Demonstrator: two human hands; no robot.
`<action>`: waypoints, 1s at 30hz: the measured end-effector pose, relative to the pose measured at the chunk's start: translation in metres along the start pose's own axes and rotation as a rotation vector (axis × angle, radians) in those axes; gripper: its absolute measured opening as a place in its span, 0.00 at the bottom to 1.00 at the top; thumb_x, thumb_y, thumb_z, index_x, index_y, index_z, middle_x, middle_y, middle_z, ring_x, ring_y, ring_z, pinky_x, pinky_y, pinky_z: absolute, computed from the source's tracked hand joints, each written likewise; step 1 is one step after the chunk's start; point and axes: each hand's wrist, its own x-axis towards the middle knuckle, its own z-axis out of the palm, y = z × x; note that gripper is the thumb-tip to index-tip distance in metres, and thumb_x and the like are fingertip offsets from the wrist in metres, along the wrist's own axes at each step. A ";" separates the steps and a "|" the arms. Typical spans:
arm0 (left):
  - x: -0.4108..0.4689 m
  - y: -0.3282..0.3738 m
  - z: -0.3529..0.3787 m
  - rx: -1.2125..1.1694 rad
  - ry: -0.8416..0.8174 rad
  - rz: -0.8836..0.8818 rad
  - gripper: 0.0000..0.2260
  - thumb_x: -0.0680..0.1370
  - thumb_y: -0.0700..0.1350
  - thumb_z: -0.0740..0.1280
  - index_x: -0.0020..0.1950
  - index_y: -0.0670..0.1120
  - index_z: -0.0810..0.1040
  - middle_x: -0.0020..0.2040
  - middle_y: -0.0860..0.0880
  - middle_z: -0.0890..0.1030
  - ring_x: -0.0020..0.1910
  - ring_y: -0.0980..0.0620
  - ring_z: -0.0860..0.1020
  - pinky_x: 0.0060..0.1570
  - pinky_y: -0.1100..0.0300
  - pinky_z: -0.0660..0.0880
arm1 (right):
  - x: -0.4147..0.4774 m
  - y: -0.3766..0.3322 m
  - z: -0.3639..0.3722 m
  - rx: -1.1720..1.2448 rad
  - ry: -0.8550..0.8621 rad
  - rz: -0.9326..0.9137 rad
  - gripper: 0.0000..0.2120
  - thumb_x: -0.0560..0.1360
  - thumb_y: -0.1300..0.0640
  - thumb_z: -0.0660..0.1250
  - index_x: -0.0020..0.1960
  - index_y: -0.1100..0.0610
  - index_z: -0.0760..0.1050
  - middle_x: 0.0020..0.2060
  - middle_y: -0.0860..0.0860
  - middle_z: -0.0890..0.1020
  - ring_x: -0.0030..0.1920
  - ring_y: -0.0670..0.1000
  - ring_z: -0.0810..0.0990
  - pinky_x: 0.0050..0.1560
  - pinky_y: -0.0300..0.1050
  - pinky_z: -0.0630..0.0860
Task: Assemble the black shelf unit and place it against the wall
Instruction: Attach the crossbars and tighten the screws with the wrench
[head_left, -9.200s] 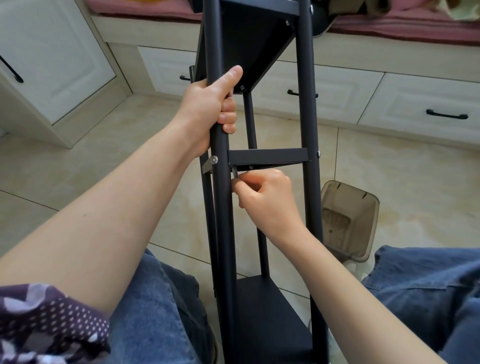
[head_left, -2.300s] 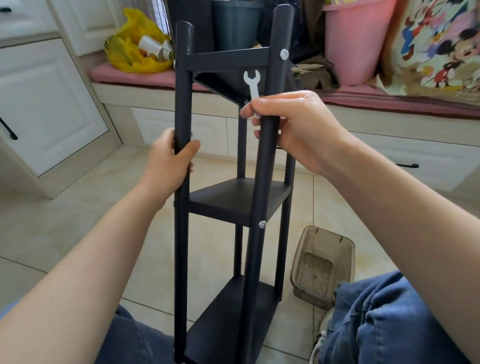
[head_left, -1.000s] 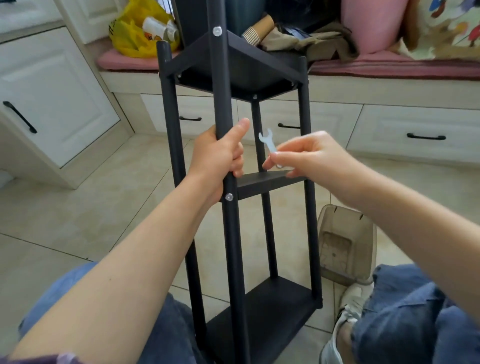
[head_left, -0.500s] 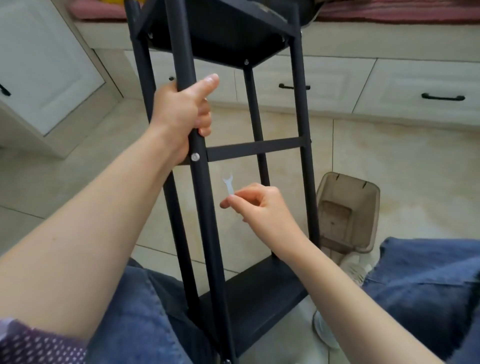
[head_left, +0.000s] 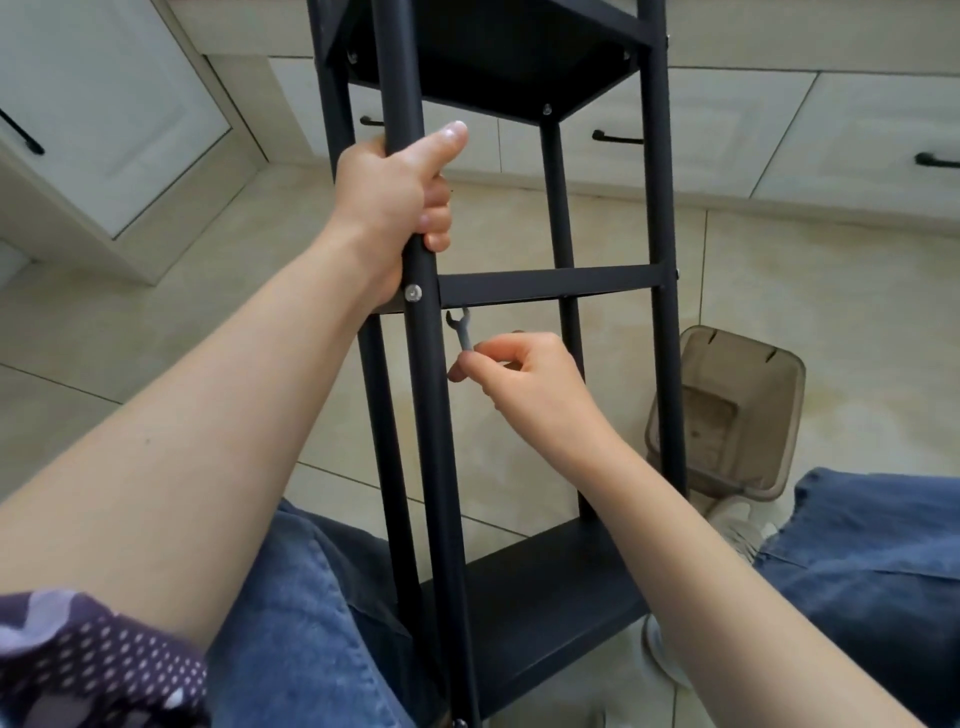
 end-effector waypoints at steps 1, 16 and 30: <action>0.001 0.000 -0.001 0.001 0.001 -0.003 0.14 0.81 0.46 0.69 0.40 0.47 0.66 0.24 0.56 0.63 0.21 0.57 0.62 0.22 0.64 0.62 | 0.001 -0.001 0.000 0.003 0.008 0.001 0.11 0.78 0.56 0.65 0.41 0.55 0.84 0.39 0.43 0.76 0.40 0.44 0.74 0.42 0.39 0.69; 0.001 -0.003 -0.008 0.012 -0.017 0.007 0.15 0.81 0.47 0.68 0.39 0.48 0.66 0.25 0.56 0.63 0.22 0.58 0.62 0.23 0.65 0.63 | 0.012 -0.010 0.001 -0.035 0.011 -0.060 0.12 0.78 0.58 0.65 0.40 0.57 0.85 0.21 0.44 0.69 0.23 0.43 0.66 0.27 0.31 0.63; 0.001 -0.003 -0.007 0.030 -0.027 0.010 0.15 0.81 0.48 0.68 0.39 0.48 0.66 0.24 0.55 0.62 0.22 0.57 0.62 0.24 0.65 0.63 | 0.017 -0.007 -0.001 -0.055 -0.018 -0.123 0.18 0.79 0.59 0.66 0.30 0.53 0.77 0.18 0.43 0.71 0.20 0.40 0.69 0.23 0.29 0.60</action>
